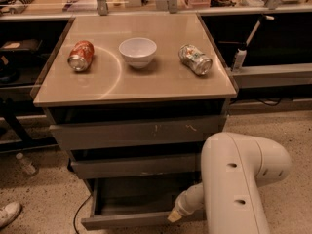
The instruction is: Open bottom drawer
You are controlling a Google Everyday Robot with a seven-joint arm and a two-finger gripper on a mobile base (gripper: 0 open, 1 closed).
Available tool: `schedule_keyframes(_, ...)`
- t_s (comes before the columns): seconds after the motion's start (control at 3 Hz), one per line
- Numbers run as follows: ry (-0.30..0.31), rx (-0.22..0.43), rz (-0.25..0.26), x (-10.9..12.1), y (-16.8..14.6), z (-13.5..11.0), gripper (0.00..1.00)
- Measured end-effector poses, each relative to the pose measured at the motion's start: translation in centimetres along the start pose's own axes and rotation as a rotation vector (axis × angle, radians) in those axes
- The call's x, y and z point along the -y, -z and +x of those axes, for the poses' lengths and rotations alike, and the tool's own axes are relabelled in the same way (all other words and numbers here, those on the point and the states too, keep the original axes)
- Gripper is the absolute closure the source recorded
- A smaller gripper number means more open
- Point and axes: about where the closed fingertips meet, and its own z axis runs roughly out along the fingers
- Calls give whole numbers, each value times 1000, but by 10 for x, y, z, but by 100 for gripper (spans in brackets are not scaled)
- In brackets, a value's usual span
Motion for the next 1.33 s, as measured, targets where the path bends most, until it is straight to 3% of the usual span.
schedule_keyframes(0.33, -11, -12, -14, -14, 3, 10, 100)
schedule_keyframes(1.33, -40, -19, -7, -20, 9, 17, 100)
